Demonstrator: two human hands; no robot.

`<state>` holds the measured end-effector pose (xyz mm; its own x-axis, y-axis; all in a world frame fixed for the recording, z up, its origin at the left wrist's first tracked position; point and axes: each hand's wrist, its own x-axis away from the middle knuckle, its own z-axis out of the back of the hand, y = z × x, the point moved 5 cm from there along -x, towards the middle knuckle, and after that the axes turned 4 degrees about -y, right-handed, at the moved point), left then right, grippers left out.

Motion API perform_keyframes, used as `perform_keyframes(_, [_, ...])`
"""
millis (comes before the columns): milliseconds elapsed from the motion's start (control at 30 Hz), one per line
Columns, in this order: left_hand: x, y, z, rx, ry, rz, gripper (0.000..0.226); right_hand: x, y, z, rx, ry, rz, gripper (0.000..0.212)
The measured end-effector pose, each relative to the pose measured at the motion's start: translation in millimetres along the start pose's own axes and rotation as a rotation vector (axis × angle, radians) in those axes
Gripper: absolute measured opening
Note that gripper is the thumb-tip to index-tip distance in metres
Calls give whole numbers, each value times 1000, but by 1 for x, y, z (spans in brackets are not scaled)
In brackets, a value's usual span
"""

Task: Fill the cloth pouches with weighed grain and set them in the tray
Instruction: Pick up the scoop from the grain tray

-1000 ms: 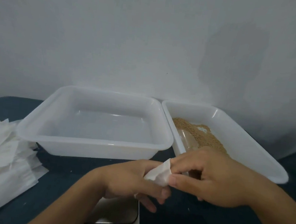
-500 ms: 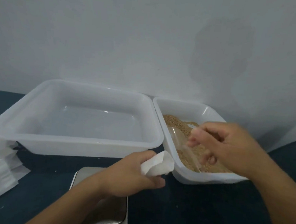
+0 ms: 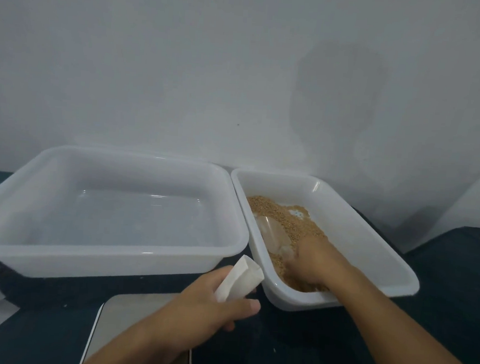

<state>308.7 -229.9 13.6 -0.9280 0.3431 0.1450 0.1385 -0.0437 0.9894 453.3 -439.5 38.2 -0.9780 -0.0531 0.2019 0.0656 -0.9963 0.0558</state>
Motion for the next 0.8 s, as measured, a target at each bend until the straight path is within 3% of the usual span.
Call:
perform_keyframes(100, [-1, -3, 1, -39, 27, 22, 51, 0, -2, -1, 12, -18, -8, 49])
perform_keyframes(267, [-2, -6, 3, -112, 67, 22, 26, 8, 10, 19, -15, -47, 37, 42])
perform_keyframes(567, [-2, -4, 3, -45, 80, -42, 39, 47, 94, 94, 123, -58, -73, 16])
perform_keyframes(667, [-2, -5, 5, -3, 94, -42, 40, 43, 105, 88, 123, -78, -91, 21])
perform_keyframes(800, [-3, -7, 4, -27, 104, -41, 40, 32, 95, 66, -84, -61, -70, 38])
